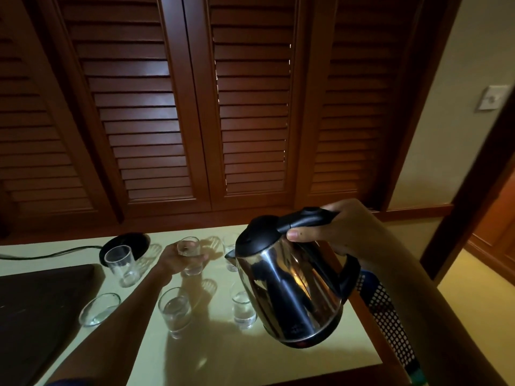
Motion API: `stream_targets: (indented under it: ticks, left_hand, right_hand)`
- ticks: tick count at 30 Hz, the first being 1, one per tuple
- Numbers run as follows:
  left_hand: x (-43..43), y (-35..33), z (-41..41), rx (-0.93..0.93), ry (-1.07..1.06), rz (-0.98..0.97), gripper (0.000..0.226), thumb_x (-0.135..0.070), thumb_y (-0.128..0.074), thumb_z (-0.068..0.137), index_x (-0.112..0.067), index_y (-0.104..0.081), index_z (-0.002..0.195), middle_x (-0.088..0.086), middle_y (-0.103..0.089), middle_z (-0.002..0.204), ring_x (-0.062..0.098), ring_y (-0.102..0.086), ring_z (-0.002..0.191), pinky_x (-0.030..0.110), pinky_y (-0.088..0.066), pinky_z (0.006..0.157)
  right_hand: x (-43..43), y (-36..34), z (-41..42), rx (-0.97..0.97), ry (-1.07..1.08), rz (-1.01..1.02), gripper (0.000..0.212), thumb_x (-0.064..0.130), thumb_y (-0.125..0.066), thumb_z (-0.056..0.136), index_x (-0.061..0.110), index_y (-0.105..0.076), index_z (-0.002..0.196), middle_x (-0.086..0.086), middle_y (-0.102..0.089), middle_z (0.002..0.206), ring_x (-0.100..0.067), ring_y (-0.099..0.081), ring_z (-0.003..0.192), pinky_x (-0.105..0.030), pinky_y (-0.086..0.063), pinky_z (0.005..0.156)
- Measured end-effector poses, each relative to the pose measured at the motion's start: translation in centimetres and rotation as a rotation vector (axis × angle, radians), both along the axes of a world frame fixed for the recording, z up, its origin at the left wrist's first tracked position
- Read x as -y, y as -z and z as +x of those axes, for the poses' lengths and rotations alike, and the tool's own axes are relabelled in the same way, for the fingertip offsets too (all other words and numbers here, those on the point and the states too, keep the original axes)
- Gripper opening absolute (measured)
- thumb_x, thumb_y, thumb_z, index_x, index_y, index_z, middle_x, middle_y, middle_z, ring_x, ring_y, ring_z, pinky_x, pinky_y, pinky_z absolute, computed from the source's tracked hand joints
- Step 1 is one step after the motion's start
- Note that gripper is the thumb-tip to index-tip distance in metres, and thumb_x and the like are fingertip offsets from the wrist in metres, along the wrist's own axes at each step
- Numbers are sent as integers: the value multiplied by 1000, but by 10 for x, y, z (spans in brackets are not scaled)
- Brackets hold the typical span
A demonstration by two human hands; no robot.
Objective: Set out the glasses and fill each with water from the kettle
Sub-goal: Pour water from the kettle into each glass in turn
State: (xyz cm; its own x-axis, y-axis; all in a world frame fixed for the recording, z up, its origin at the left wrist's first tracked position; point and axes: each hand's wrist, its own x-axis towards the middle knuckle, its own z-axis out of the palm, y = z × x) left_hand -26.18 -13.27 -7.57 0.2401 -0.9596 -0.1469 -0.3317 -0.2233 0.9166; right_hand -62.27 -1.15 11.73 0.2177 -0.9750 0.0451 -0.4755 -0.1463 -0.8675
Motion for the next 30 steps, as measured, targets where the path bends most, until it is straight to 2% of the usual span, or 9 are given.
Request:
stream_targets:
  ticks: [3, 6, 9, 11, 13, 16, 20, 22, 30]
  left_hand:
    - [4, -2, 5, 25, 16, 48, 60, 2, -93, 68, -1, -69, 123, 11, -70, 111, 29, -67, 107, 30, -49, 88]
    - [4, -10, 13, 98, 130, 165, 83, 18, -80, 75, 0, -46, 148, 21, -60, 133, 27, -59, 107, 33, -50, 90]
    - [-1, -30, 24, 207, 119, 215, 93, 19, -71, 80, -9, -30, 159, 25, -48, 152, 22, -49, 105, 21, -54, 72]
    - [-9, -46, 42, 267, 87, 129, 80, 19, -67, 81, -9, -43, 152, 22, -55, 145, 21, -54, 103, 17, -55, 57]
    - [-20, -63, 65, 332, 52, -19, 62, 18, -68, 78, -18, -64, 128, 14, -71, 122, 27, -68, 97, 25, -56, 61]
    - [-38, -81, 105, 361, -97, -182, 49, 7, -75, 74, -34, -64, 99, 4, -75, 100, 27, -72, 82, 19, -50, 53]
    - [-44, -77, 152, 262, -168, -72, 86, 0, -91, 62, -11, -50, 137, 20, -57, 133, 39, -60, 117, 46, -55, 91]
    - [-45, -64, 161, 147, -108, 47, 102, 10, -89, 66, -3, -35, 151, 29, -50, 142, 47, -55, 126, 46, -50, 97]
    - [-49, -12, 171, 20, 26, 127, 59, 22, -77, 76, 1, -60, 129, 27, -65, 130, 45, -62, 123, 50, -50, 106]
  right_hand:
    - [1, 1, 4, -13, 10, -6, 42, 41, -89, 61, 14, -76, 91, -2, -83, 81, -21, -80, 73, -28, -62, 68]
    - [3, 3, 8, -13, 7, -3, 32, 31, -91, 71, 11, -76, 91, -9, -82, 83, -30, -79, 75, -34, -62, 74]
    - [1, 1, 17, -6, -30, -10, 29, 26, -90, 73, 9, -76, 90, -8, -82, 85, -22, -81, 75, -25, -62, 70]
    - [-2, -1, 25, 8, -55, -22, 26, 24, -91, 72, 10, -75, 87, -5, -83, 84, -19, -81, 75, -20, -62, 65]
    - [-4, -2, 34, 16, -71, -28, 32, 32, -92, 65, 11, -75, 85, -4, -83, 82, -17, -81, 73, -19, -61, 63]
    - [-7, -5, 49, 33, -69, -8, 40, 45, -88, 52, 17, -77, 79, -4, -82, 78, -17, -80, 66, -18, -60, 57]
    - [-14, -7, 64, 114, -97, 46, 25, 33, -93, 60, 16, -77, 69, 1, -78, 63, -2, -69, 46, -8, -49, 45]
    - [-17, -7, 70, 98, -104, 48, 23, 23, -92, 70, 10, -75, 77, 4, -74, 58, 1, -64, 42, -6, -45, 42]
    - [-28, 0, 99, 31, -5, 58, 26, 21, -92, 73, 5, -77, 86, 9, -65, 48, 3, -51, 33, -6, -36, 37]
